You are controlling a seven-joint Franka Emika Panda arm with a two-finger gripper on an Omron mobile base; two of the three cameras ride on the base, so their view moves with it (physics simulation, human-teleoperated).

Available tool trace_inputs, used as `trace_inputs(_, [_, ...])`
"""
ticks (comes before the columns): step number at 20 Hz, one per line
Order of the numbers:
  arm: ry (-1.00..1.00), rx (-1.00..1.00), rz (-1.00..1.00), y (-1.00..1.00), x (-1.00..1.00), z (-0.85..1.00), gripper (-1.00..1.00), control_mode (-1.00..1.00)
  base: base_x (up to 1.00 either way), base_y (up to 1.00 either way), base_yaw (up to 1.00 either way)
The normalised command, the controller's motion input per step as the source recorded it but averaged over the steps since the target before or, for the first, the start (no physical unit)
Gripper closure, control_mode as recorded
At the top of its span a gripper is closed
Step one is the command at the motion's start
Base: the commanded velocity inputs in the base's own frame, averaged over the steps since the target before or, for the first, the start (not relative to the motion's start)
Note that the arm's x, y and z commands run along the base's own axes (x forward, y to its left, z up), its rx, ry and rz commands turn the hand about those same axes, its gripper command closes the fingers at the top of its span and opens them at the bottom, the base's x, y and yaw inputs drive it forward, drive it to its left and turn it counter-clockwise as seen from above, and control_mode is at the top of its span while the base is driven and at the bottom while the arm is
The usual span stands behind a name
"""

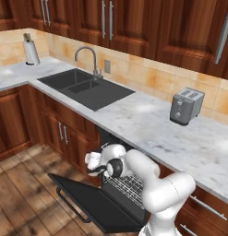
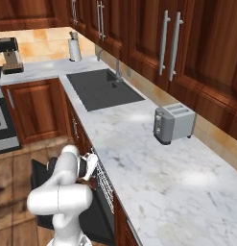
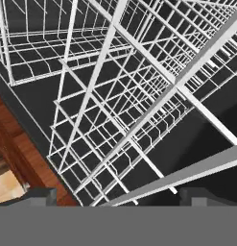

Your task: Open the dishwasher door and pull out the top rack.

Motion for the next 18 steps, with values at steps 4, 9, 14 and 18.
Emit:
trace_inputs(4, [0.00,0.40,0.31,0.38,-0.89,-0.97,-1.00,-1.00,0.00,0.00,0.00])
trace_inputs(9, [0.09,0.47,0.31,0.50,-0.70,-0.60,-1.00,-1.00,0.00,0.00,0.00])
trace_inputs(14, [0.25,0.58,0.32,0.26,-0.45,-0.07,-1.00,-1.00,0.00,0.00,0.00])
trace_inputs(18, [0.31,0.65,0.35,0.05,-0.44,0.00,-1.00,-1.00,0.00,0.00,0.00])
